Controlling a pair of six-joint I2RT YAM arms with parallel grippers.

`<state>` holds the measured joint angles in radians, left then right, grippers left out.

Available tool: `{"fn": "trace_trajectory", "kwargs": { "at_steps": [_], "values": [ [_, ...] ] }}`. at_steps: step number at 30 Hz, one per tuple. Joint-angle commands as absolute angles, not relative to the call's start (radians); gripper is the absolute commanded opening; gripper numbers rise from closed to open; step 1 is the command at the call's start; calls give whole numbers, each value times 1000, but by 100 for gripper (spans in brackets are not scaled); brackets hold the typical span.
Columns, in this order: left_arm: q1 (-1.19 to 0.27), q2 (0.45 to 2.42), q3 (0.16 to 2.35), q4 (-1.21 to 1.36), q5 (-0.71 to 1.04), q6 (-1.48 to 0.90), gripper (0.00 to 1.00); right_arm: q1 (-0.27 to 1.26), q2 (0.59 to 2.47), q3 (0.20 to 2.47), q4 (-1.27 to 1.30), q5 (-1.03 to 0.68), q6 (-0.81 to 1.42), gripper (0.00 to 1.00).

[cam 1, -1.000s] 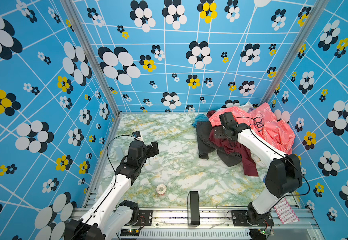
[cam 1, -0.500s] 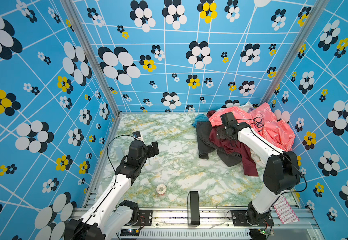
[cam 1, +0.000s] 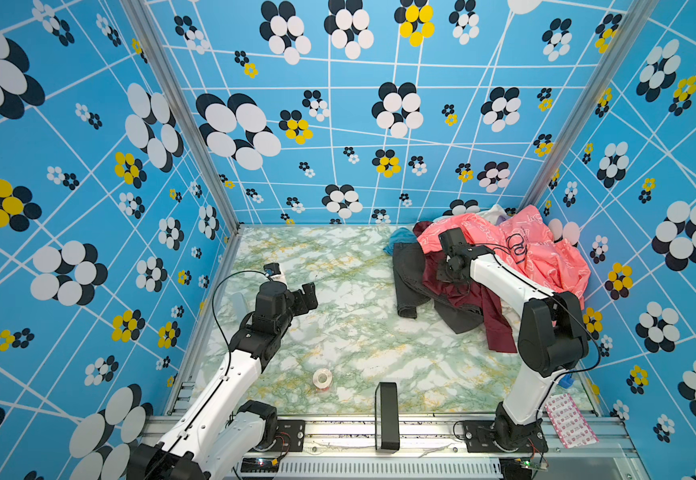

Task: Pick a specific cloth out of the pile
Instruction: 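Reach the right gripper into the pile and grasp the maroon shirt, then lift the maroon shirt upward out of the pile with the right gripper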

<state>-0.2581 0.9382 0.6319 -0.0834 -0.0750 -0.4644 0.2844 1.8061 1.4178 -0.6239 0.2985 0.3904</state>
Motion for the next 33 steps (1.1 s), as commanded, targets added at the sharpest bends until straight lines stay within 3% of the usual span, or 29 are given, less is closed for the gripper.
{"fn": "trace_trajectory", "kwargs": {
  "at_steps": [1,20,33],
  "values": [
    [-269,925,649,-84,-73,-475,95,283,1716,1408,-648,332,398,0],
    [-272,928,638,-50,-55,-495,95,283,1238,1392,-438,489,269,0],
    [-277,934,639,-50,-52,-500,95,284,1106,1368,-172,574,155,0]
  ]
}}
